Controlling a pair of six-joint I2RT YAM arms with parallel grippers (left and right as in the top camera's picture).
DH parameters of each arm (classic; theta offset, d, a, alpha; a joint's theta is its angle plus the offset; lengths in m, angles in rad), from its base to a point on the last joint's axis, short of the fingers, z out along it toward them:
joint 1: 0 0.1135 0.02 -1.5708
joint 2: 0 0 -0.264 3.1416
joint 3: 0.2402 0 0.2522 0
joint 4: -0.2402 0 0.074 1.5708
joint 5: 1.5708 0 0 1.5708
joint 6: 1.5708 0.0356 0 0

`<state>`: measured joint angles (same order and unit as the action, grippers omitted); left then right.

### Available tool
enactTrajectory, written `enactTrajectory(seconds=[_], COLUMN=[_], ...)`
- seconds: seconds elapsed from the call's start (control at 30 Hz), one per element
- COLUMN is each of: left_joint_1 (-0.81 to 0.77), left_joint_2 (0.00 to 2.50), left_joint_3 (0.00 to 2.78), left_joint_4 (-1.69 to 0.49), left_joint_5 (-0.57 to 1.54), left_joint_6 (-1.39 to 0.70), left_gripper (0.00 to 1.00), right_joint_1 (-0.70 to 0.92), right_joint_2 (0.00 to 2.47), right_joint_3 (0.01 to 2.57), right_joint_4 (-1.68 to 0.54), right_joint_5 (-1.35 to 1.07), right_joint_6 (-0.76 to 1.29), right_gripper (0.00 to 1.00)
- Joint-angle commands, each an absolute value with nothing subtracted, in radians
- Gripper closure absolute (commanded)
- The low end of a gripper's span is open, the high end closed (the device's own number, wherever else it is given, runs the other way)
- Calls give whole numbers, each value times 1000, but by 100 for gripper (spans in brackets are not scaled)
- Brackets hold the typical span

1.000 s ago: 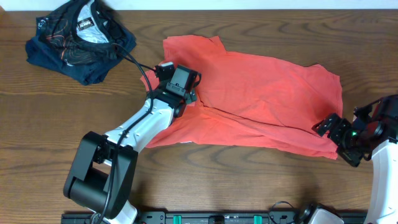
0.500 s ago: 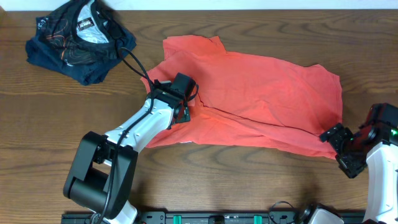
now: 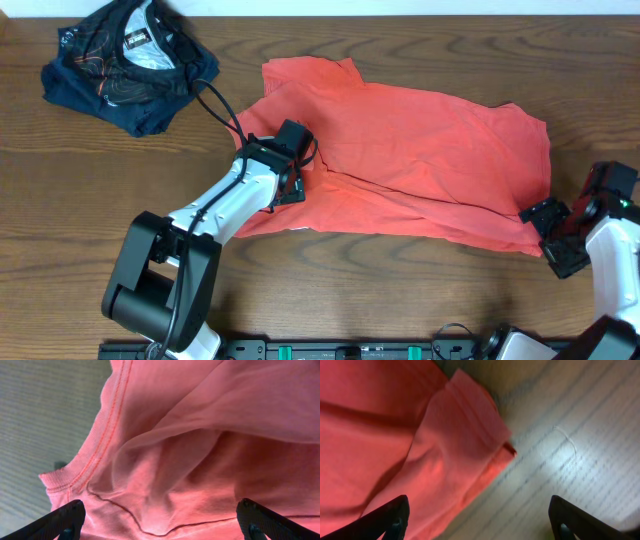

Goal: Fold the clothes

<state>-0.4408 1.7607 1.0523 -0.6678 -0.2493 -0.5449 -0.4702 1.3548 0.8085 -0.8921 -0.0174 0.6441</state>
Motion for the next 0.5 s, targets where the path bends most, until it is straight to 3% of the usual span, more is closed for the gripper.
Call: enactTrajectory(seconds=[0.0, 0.2, 0.47], left_joint_1=[-407, -335, -286], left_joint_2=[1771, 1771, 1771], left_joint_3=[1044, 1044, 1044], left_joint_4=[-685, -711, -724], left_joint_5=[-254, -254, -254], left_joint_6=[-535, -535, -535], left_gripper=[2, 2, 2], right_joint_1=[-460, -459, -459], right_joint_2=[1399, 1459, 1480], right_joint_3=[802, 802, 802], right_joint_4=[-854, -829, -783], right_joint_5=[23, 22, 23], right_joint_6=[638, 630, 611], right_gripper=[13, 15, 29])
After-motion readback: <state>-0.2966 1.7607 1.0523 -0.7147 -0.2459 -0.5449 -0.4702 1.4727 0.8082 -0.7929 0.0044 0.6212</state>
